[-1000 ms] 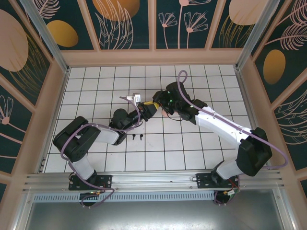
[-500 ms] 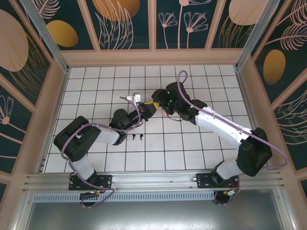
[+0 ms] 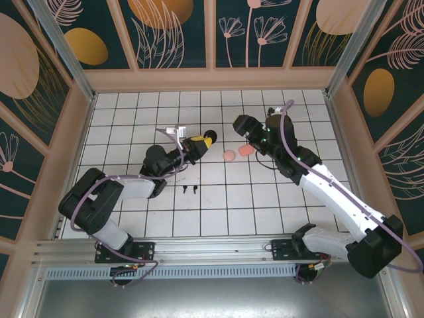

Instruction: Insert the wireless bluetooth earbuds into the charging case

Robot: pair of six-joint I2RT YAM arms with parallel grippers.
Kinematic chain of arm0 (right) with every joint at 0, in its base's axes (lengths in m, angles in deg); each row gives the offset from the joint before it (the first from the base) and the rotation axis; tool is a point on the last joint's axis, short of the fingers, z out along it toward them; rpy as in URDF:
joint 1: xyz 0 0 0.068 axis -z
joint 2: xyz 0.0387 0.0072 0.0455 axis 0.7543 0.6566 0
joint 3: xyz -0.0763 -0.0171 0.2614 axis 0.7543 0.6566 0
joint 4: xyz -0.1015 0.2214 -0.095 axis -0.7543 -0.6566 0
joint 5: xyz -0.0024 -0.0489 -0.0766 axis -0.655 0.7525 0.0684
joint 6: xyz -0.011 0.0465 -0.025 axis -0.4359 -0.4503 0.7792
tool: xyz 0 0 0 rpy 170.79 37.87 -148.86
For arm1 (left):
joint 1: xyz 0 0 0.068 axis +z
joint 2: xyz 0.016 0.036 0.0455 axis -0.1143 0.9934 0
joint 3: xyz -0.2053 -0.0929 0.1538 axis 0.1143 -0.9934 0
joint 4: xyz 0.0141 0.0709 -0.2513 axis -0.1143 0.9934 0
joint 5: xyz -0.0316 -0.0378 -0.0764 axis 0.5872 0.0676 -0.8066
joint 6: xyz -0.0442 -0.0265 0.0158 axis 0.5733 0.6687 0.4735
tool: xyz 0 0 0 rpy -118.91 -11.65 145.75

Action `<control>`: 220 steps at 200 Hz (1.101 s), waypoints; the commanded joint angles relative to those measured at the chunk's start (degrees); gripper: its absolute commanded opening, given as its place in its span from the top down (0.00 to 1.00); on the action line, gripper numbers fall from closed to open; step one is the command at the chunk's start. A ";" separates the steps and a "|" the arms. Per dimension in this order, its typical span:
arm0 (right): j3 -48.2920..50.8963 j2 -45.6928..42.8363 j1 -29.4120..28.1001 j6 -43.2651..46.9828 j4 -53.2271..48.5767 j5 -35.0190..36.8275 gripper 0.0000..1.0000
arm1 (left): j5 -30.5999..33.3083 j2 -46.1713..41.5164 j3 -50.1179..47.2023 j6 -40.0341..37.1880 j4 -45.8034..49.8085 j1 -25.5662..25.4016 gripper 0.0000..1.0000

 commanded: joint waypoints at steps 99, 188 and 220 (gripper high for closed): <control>9.43 -2.36 1.68 28.05 11.89 -27.26 0.21 | -25.60 -4.58 9.72 -9.73 22.78 3.25 1.00; 8.13 3.81 -0.34 27.70 14.19 -25.54 0.23 | -26.66 -5.01 10.84 -9.34 22.82 3.25 1.00; 7.80 5.53 0.33 27.70 13.67 -23.49 0.24 | -27.38 -5.46 10.82 -9.20 22.71 3.25 1.00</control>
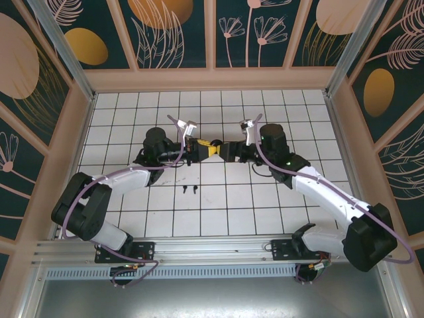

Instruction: Insert the wireless bluetooth earbuds into the charging case

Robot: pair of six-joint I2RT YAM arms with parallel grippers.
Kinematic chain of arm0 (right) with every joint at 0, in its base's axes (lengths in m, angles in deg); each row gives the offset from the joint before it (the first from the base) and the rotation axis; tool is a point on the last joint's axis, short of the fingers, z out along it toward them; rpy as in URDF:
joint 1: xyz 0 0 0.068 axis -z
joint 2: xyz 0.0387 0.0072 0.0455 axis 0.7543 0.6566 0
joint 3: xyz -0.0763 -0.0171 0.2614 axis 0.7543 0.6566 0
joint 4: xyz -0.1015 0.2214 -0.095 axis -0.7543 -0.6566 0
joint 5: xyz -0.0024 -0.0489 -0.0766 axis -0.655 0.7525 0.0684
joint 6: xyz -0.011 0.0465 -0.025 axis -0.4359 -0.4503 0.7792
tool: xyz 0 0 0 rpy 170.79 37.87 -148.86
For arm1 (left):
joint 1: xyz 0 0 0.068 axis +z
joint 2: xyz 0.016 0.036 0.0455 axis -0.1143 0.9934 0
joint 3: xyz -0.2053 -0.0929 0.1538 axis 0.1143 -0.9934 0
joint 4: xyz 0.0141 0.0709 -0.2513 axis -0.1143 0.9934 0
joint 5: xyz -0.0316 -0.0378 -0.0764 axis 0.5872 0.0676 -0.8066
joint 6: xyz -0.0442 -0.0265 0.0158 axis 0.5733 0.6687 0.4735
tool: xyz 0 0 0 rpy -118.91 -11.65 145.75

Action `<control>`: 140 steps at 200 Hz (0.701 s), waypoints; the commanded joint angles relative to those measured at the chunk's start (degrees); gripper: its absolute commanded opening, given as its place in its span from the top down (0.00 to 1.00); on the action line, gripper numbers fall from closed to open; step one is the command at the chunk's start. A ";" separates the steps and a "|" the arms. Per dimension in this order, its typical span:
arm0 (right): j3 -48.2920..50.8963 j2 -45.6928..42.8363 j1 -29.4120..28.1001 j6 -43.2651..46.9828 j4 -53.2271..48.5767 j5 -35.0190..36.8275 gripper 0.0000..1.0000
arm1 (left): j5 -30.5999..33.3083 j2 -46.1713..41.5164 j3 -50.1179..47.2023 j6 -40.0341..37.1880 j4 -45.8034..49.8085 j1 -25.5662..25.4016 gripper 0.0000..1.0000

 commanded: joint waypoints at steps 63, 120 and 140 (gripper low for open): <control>3.19 1.35 4.95 -1.86 3.97 3.44 0.27 | -3.06 -3.91 0.57 -0.42 -0.92 0.12 1.00; 4.18 -3.44 5.92 -1.99 2.67 0.24 0.28 | -3.04 -4.47 0.21 -0.86 -0.88 0.12 1.00; 4.55 -5.64 6.23 -1.20 4.49 -6.91 0.29 | -3.73 -4.38 0.04 -0.81 -1.10 0.12 1.00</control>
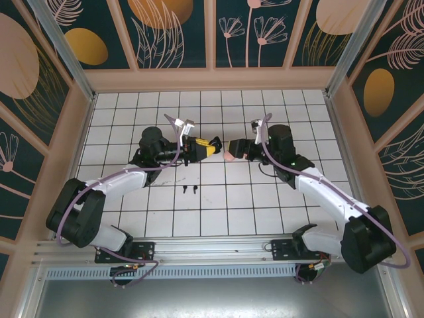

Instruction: Insert the wireless bluetooth earbuds into the charging case

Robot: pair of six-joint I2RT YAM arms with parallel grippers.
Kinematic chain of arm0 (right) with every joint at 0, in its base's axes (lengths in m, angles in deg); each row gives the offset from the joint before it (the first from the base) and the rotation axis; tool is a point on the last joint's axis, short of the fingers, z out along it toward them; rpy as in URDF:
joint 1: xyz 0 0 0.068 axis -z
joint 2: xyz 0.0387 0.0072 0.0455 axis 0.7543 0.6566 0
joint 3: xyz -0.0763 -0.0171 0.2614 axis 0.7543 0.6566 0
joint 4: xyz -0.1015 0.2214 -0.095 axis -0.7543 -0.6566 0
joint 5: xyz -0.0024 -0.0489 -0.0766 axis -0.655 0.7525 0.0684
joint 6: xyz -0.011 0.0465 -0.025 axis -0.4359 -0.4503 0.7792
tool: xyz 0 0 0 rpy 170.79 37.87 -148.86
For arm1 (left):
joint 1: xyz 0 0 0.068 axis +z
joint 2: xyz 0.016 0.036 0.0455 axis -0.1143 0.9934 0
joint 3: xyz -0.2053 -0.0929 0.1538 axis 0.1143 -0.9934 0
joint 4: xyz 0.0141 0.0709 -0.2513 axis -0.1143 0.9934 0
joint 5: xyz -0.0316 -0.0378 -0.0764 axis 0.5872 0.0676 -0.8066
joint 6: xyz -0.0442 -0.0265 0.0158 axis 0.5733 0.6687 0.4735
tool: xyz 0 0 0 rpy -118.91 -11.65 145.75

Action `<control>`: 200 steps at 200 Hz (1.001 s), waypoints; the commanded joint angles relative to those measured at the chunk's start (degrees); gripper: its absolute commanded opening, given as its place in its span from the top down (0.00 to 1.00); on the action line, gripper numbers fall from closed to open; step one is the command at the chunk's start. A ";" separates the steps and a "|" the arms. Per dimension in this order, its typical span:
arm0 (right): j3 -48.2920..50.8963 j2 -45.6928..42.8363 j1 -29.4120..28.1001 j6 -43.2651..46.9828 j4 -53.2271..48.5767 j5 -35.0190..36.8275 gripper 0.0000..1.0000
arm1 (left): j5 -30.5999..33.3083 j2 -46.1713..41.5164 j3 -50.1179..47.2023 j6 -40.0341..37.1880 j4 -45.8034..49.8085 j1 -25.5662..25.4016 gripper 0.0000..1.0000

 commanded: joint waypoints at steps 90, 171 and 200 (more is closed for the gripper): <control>-1.61 -0.84 0.26 0.79 4.63 -16.64 0.47 | -4.02 -0.75 0.34 0.37 -3.25 -0.23 1.00; -2.65 1.09 -0.11 -0.05 5.81 -15.85 0.49 | -3.93 -0.40 0.39 0.65 -3.68 -0.49 1.00; -3.03 1.78 -0.35 -0.23 6.04 -15.77 0.51 | -3.88 -0.31 0.51 0.63 -3.77 -0.82 1.00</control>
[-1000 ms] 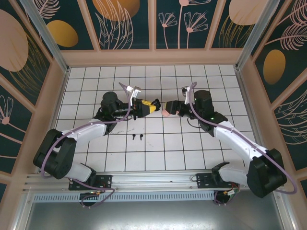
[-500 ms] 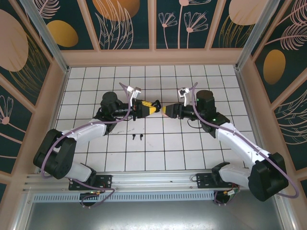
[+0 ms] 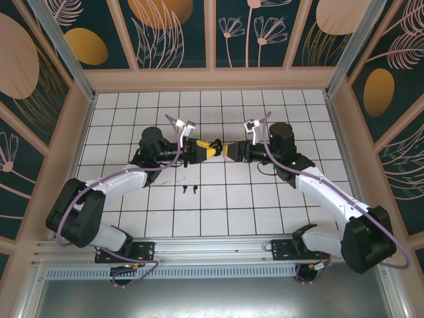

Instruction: Insert the wireless bluetooth earbuds into the charging case

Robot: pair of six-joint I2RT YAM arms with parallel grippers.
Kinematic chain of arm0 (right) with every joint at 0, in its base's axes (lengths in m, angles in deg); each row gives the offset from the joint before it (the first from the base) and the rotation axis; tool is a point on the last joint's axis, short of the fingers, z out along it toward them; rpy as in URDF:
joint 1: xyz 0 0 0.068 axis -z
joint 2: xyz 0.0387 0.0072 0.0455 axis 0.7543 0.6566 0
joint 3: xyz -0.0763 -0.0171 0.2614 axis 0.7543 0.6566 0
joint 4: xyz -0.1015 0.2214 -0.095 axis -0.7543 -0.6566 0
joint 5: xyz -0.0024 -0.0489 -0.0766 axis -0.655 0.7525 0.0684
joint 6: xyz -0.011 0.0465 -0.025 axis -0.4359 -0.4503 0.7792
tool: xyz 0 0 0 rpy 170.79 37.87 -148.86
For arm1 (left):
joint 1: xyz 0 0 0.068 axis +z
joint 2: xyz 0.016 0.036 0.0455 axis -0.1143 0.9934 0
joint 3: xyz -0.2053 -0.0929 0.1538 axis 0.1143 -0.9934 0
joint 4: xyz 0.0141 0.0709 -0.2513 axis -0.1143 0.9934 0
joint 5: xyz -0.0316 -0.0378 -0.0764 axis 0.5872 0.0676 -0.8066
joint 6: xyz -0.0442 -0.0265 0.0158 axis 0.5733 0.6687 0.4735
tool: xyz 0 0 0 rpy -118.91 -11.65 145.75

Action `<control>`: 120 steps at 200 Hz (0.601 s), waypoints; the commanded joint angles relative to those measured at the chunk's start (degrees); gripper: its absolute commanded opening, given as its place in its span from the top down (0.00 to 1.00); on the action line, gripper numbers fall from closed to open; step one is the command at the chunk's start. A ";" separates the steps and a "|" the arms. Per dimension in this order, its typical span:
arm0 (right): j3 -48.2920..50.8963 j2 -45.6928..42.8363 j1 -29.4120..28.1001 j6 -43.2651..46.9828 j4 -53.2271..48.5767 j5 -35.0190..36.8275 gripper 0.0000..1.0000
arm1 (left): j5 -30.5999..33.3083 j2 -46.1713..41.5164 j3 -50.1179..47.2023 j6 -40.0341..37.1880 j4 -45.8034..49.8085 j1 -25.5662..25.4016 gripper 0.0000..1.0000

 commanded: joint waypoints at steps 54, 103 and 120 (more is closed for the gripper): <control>-2.31 2.06 -1.51 -0.14 2.59 -0.66 0.54 | -0.85 -0.05 1.00 0.38 -3.34 -0.78 1.00; -1.97 1.80 -1.60 0.28 2.10 0.21 0.69 | -0.78 0.11 1.34 0.40 -3.25 -0.87 1.00; -2.11 1.77 -1.54 0.36 1.92 0.55 0.77 | -0.76 0.19 1.46 0.46 -3.25 -0.95 1.00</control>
